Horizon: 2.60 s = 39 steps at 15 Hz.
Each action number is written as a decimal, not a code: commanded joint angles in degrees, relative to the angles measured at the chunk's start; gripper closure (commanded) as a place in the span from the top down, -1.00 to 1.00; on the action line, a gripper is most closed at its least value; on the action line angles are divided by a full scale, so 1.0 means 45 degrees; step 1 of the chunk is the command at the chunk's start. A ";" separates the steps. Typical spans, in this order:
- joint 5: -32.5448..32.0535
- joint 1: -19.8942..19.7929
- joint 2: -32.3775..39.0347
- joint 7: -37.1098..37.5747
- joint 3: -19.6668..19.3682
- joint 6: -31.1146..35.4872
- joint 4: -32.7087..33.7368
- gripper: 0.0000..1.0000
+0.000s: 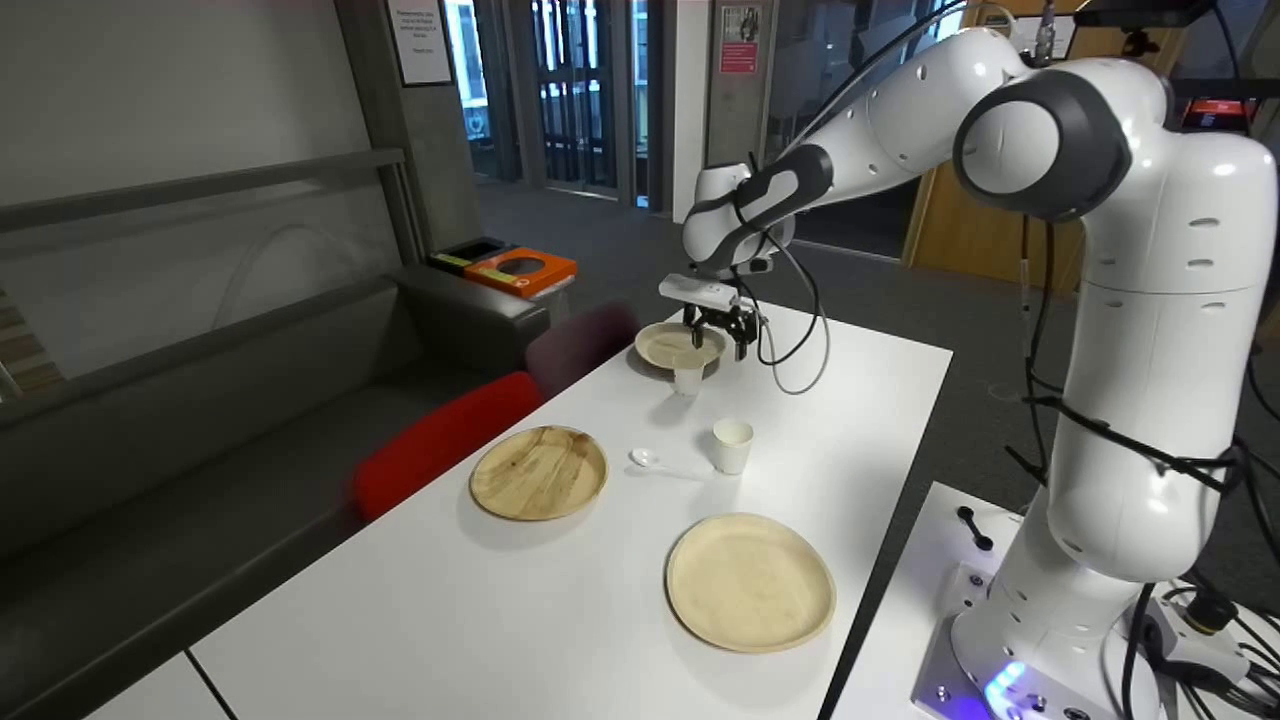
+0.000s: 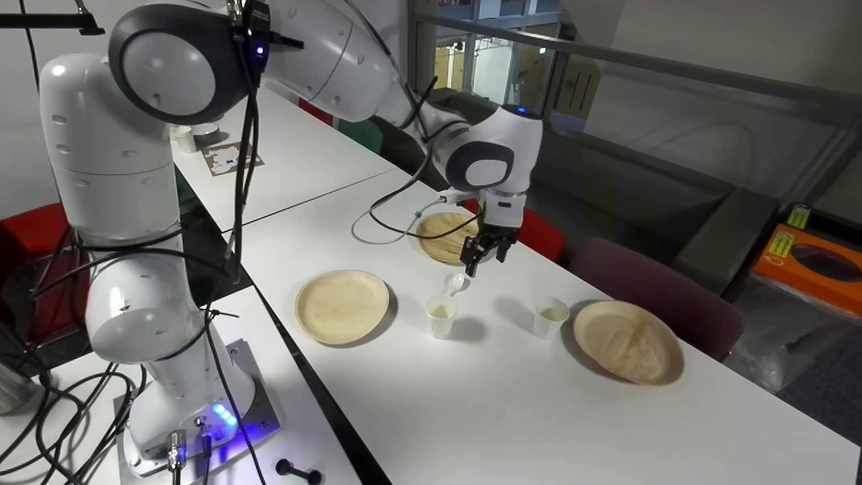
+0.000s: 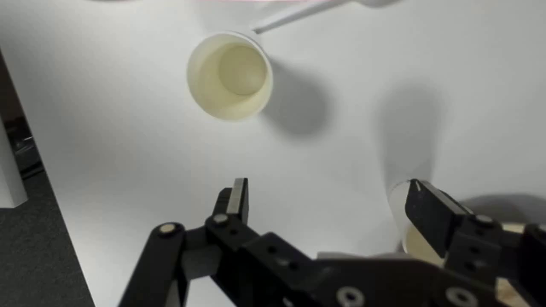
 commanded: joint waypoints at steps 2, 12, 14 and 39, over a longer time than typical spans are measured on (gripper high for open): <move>-0.0990 0.0210 -0.0651 0.0017 0.0217 0.0112 -0.1338 1.00; -0.1480 0.0334 -0.1391 0.0028 0.0354 0.0420 -0.2638 1.00; -0.1552 0.0344 -0.1387 0.0066 0.0350 0.0563 -0.2740 1.00; -0.1750 0.0970 0.0827 0.2065 -0.0187 0.5038 -0.4032 0.59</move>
